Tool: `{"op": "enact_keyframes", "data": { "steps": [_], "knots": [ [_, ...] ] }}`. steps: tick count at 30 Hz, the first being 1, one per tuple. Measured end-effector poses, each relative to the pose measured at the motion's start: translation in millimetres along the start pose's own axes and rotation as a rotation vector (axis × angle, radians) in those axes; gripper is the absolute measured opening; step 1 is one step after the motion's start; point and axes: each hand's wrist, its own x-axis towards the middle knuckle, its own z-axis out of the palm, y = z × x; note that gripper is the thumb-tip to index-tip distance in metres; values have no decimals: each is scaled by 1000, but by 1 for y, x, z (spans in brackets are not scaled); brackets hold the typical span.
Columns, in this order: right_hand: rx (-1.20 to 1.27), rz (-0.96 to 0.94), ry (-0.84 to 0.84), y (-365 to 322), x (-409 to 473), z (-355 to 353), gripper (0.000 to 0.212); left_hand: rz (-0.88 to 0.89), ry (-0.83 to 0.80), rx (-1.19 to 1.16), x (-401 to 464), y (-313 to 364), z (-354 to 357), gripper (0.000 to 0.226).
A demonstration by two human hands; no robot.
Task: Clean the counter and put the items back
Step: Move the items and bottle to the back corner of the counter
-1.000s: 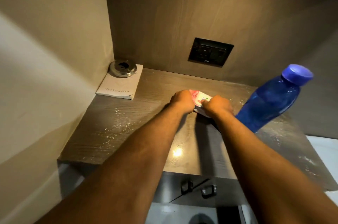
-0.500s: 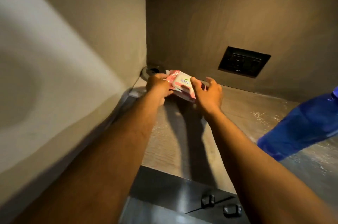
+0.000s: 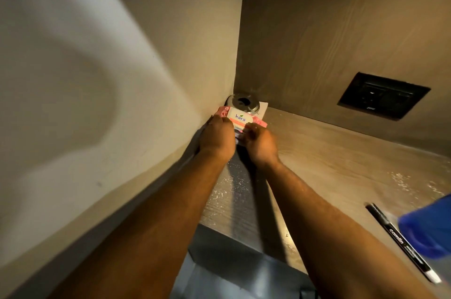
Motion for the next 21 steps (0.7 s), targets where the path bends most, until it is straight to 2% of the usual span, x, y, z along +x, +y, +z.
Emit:
{"op": "enact_keyframes", "data": {
  "steps": [4, 7, 9, 12, 14, 17, 19, 21],
  "knots": [
    [-217, -72, -49, 0, -1, -2, 29, -15, -147, 264, 9, -5, 5, 37],
    [-176, -36, -99, -5, -2, -14, 24, 63, -274, 539, 18, 1, -3, 40],
    [-112, 6, -21, -5, -5, -32, 22, 207, -248, 663, 18, 9, -5, 39],
    [-330, 43, 145, 3, -17, -74, 35, 399, -83, 597, 7, 26, 2, 29],
    [-530, 150, 168, 12, -31, -110, 34, 523, -79, 496, -9, 43, 17, 25],
    [-835, 428, 110, 21, -59, -164, 28, 668, -193, 346, -40, 67, 47, 21],
    [-896, 561, 51, 26, -81, -190, 18, 702, -305, 242, -63, 79, 71, 22],
    [-892, 626, 31, 40, -99, -203, 20, 691, -428, 137, -84, 85, 98, 24]
  ]
}}
